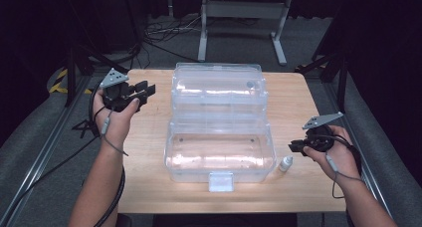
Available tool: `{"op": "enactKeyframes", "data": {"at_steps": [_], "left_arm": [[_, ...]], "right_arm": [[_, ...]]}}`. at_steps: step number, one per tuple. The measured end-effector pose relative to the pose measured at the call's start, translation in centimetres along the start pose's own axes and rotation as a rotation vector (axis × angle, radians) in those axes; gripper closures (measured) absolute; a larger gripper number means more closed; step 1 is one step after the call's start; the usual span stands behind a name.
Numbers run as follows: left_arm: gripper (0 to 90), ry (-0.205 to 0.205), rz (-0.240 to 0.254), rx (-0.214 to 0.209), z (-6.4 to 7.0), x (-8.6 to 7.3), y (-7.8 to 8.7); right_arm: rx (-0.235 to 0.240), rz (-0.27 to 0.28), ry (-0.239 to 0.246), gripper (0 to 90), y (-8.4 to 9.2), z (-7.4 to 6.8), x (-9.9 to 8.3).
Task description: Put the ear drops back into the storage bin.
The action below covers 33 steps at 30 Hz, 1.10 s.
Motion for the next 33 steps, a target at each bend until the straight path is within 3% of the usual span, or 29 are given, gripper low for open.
{"op": "enactKeyframes", "data": {"at_steps": [4, 10, 25, 33], "left_arm": [[63.9, 0.007, 0.002, 0.0, 0.0, 0.0, 0.0], [63.9, 0.012, -0.008, 0.002, -0.3, -0.2, -0.1], [63.0, 0.015, -0.016, -0.008, -0.3, -0.3, -0.1], [63.0, 0.017, -0.015, -0.011, -0.2, -0.4, -0.2]], "right_arm": [[0.007, -0.027, 0.015, 78.7, -0.2, 0.0, -0.1], [0.041, -0.112, 0.062, 75.5, -0.4, -0.1, -0.4], [0.179, -0.307, 0.305, 64.1, -1.7, -1.0, -0.9], [0.197, -0.358, 0.353, 61.3, -2.4, -0.8, -1.4]]}}
Point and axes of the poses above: each handheld gripper's, and its own axes: y roughly backward along the jaws, x roughly out of its top, z roughly to its right, the point moved 10 cm from there along -y, roughly forward along the jaws, and after that the axes turned 12 degrees about y, right-handed, at the moved point
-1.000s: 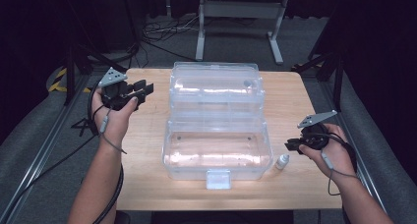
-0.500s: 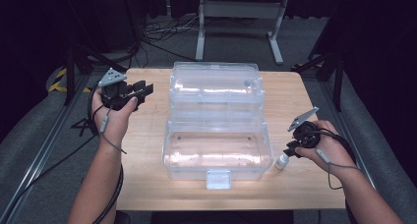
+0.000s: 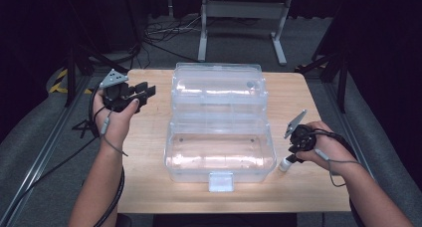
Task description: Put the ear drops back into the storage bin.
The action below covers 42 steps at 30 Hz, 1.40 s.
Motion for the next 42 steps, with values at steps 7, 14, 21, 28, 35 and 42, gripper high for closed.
{"op": "enactKeyframes", "data": {"at_steps": [7, 14, 21, 28, 35, 42], "left_arm": [[63.0, 0.002, -0.004, -0.002, 0.0, -0.1, -0.1], [63.0, 0.001, -0.008, -0.002, -0.1, -0.2, -0.1], [62.6, 0.006, -0.014, -0.011, 0.0, -0.3, -0.2], [62.7, 0.003, -0.018, -0.013, 0.0, -0.3, -0.2], [62.8, -0.001, -0.025, -0.013, 0.0, -0.4, -0.2], [63.0, -0.002, -0.023, -0.014, 0.1, -0.4, -0.1]], "right_arm": [[0.018, -0.029, 0.028, 60.3, -0.8, 0.1, -0.2], [0.023, -0.061, 0.057, 60.3, -1.6, 0.2, -0.4], [0.032, -0.072, 0.072, 63.3, -2.3, 0.1, -0.4], [0.033, -0.077, 0.085, 70.3, -2.5, 0.1, -0.3], [0.028, -0.08, 0.088, 71.4, -2.5, 0.1, -0.2], [0.025, -0.073, 0.075, 71.4, -1.4, 0.1, 0.0]]}}
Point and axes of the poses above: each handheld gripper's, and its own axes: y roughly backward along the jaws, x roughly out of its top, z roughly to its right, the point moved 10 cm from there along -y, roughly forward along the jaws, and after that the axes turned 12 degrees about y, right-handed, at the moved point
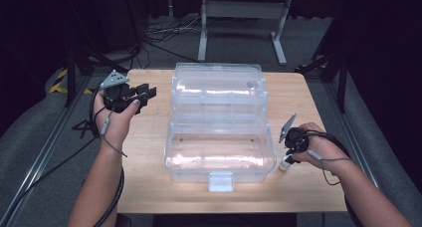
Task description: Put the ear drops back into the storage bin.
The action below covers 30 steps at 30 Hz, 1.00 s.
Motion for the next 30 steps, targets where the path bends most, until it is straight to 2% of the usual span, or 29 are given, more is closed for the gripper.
{"op": "enactKeyframes", "data": {"at_steps": [12, 30], "left_arm": [[62.9, 0.001, -0.001, 0.005, -0.1, 0.0, 0.1], [62.9, 0.001, -0.001, 0.008, -0.2, -0.1, 0.3]], "right_arm": [[-0.02, 0.018, 0.0, 71.4, 3.2, 0.4, 0.8], [-0.048, 0.021, 0.028, 71.4, 6.9, 0.6, 2.1]]}}
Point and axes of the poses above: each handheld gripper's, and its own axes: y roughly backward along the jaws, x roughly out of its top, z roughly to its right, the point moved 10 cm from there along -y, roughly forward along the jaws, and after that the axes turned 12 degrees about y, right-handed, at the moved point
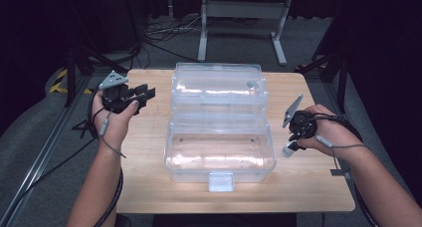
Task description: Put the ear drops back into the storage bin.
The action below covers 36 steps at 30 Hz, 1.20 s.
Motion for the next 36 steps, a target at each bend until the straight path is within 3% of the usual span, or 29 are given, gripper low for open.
{"op": "enactKeyframes", "data": {"at_steps": [7, 19, 36], "left_arm": [[62.9, 0.002, -0.006, 0.005, -0.1, -0.2, 0.3], [62.7, 0.013, -0.005, 0.023, -0.8, -0.5, 1.1], [62.3, 0.015, -0.01, 0.021, -0.9, -0.5, 1.2]], "right_arm": [[-0.011, 0.007, 0.013, 71.5, 1.3, 0.1, 0.8], [-0.009, 0.021, 0.06, 71.4, 3.5, 0.1, 3.9], [0.01, 0.045, 0.114, 71.4, 3.9, -0.7, 7.5]]}}
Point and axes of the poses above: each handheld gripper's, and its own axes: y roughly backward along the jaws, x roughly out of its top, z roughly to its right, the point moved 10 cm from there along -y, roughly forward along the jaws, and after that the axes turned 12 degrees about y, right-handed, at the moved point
